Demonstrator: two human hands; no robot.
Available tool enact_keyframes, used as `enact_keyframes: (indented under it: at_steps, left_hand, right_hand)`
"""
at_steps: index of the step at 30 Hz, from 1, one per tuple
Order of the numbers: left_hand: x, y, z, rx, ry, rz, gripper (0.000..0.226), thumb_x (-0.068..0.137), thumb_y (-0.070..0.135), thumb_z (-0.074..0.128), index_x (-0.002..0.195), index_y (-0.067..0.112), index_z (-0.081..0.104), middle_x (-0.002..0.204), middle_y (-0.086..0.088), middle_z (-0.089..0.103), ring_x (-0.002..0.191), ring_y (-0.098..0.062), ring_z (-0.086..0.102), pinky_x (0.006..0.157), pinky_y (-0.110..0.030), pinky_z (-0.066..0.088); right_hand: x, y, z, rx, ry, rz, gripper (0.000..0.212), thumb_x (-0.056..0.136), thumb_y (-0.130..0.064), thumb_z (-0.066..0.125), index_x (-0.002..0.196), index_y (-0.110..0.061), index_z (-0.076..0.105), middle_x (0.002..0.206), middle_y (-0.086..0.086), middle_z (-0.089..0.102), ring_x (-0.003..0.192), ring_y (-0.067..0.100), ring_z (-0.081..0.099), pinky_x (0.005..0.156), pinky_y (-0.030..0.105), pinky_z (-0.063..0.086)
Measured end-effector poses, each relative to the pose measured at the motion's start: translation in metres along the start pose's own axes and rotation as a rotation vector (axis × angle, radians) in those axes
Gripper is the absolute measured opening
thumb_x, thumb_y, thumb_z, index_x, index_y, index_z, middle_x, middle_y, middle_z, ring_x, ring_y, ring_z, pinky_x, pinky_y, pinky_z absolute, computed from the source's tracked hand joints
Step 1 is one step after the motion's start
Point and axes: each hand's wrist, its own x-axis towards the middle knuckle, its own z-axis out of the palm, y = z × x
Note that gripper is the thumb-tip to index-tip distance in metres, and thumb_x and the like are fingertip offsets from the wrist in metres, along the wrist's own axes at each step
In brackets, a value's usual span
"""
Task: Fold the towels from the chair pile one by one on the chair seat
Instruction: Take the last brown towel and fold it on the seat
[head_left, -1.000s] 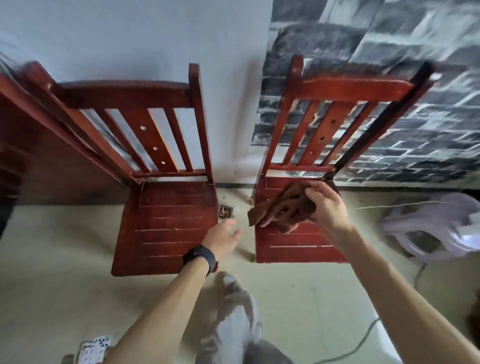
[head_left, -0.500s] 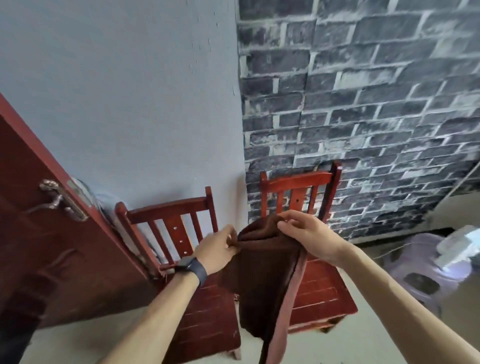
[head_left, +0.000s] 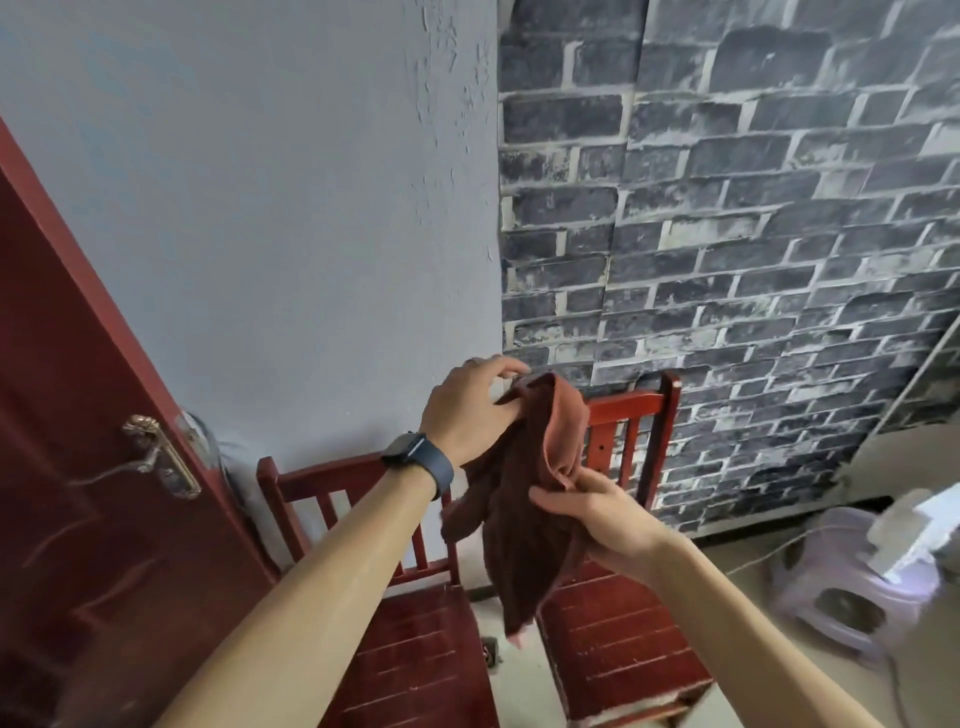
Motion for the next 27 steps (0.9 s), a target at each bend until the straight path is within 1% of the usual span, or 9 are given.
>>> enact_keyframes:
  at_steps: [3,5,7,9,12,16,20,24,27]
  left_hand:
    - [-0.011,-0.02,0.017,-0.363,0.006,-0.35,0.082,0.067,0.048,0.084,0.137,0.024,0.048,0.143,-0.005,0.047,0.133,-0.02,0.042,0.108,-0.033,0.036]
    - [-0.037,-0.045,0.038,-0.668,-0.058,-0.67,0.085,0.075,0.055,0.075,0.143,0.017,0.04,0.149,-0.008,0.041,0.137,-0.024,0.037,0.108,-0.031,0.03]
    - [-0.072,-0.068,0.064,-0.86,-0.299,-0.927,0.086,0.076,0.067,0.066,0.141,0.014,0.047,0.145,-0.011,0.048,0.134,-0.03,0.044,0.113,-0.036,0.029]
    - [-0.098,-0.081,0.087,-0.945,-0.45,-1.043,0.092,0.06,0.072,0.075,0.126,0.009,0.064,0.134,-0.015,0.06,0.117,-0.031,0.06,0.11,-0.039,0.039]
    - [-0.101,-0.085,0.119,-0.907,-0.552,-1.045,0.088,0.057,0.08,0.071,0.112,0.01,0.073,0.117,-0.013,0.069,0.107,-0.034,0.067,0.098,-0.037,0.05]
    - [-0.095,-0.067,0.123,-0.89,-0.634,-0.951,0.062,0.073,0.077,0.061,0.088,0.017,0.07,0.078,0.0,0.069,0.077,-0.022,0.066,0.075,-0.034,0.055]
    - [-0.089,-0.05,0.137,-0.928,-0.586,-0.998,0.055,0.075,0.073,0.061,0.1,0.024,0.059,0.105,-0.004,0.065,0.116,-0.03,0.057,0.103,-0.047,0.045]
    - [-0.082,-0.034,0.159,-1.021,-0.624,-0.986,0.053,0.083,0.054,0.069,0.114,0.011,0.064,0.099,-0.013,0.072,0.101,-0.029,0.066,0.09,-0.041,0.053]
    - [-0.068,-0.03,0.158,-0.966,-0.467,-0.929,0.028,0.091,0.036,0.063,0.11,0.016,0.066,0.093,-0.004,0.072,0.088,-0.017,0.068,0.074,-0.032,0.053]
  right_hand:
    - [0.008,-0.02,0.002,0.202,0.052,0.011,0.021,0.093,-0.002,0.061,0.113,-0.002,0.067,0.118,0.025,0.069,0.105,0.037,0.069,0.092,0.049,0.057]
    - [0.011,-0.029,-0.003,0.265,0.058,0.042,0.019,0.092,-0.006,0.06,0.108,-0.003,0.07,0.113,0.025,0.069,0.1,0.036,0.07,0.09,0.045,0.058]
    - [0.011,-0.029,-0.011,0.272,0.054,0.094,0.021,0.09,-0.011,0.059,0.103,-0.001,0.073,0.111,0.023,0.069,0.099,0.034,0.07,0.091,0.043,0.057]
    - [0.008,-0.022,-0.02,0.267,0.055,0.133,0.025,0.092,-0.012,0.057,0.105,0.003,0.072,0.113,0.024,0.07,0.102,0.034,0.07,0.089,0.043,0.058]
    - [0.001,-0.011,-0.034,0.285,0.069,0.162,0.027,0.091,-0.012,0.055,0.104,0.005,0.072,0.109,0.024,0.071,0.097,0.033,0.072,0.081,0.041,0.06]
    - [-0.014,0.002,-0.059,0.267,0.091,0.183,0.031,0.091,-0.016,0.054,0.1,0.003,0.076,0.112,0.023,0.071,0.101,0.033,0.07,0.094,0.042,0.055]
    - [-0.025,0.008,-0.078,0.269,0.074,0.159,0.031,0.089,-0.016,0.056,0.108,0.002,0.074,0.115,0.022,0.07,0.104,0.034,0.069,0.103,0.045,0.048]
    - [-0.032,-0.005,-0.092,0.305,0.088,0.119,0.03,0.089,-0.014,0.053,0.098,0.0,0.077,0.106,0.02,0.073,0.096,0.031,0.072,0.091,0.041,0.057]
    - [-0.039,-0.007,-0.114,0.278,0.134,0.105,0.029,0.088,-0.015,0.055,0.1,0.0,0.077,0.11,0.021,0.071,0.099,0.033,0.07,0.1,0.045,0.052]
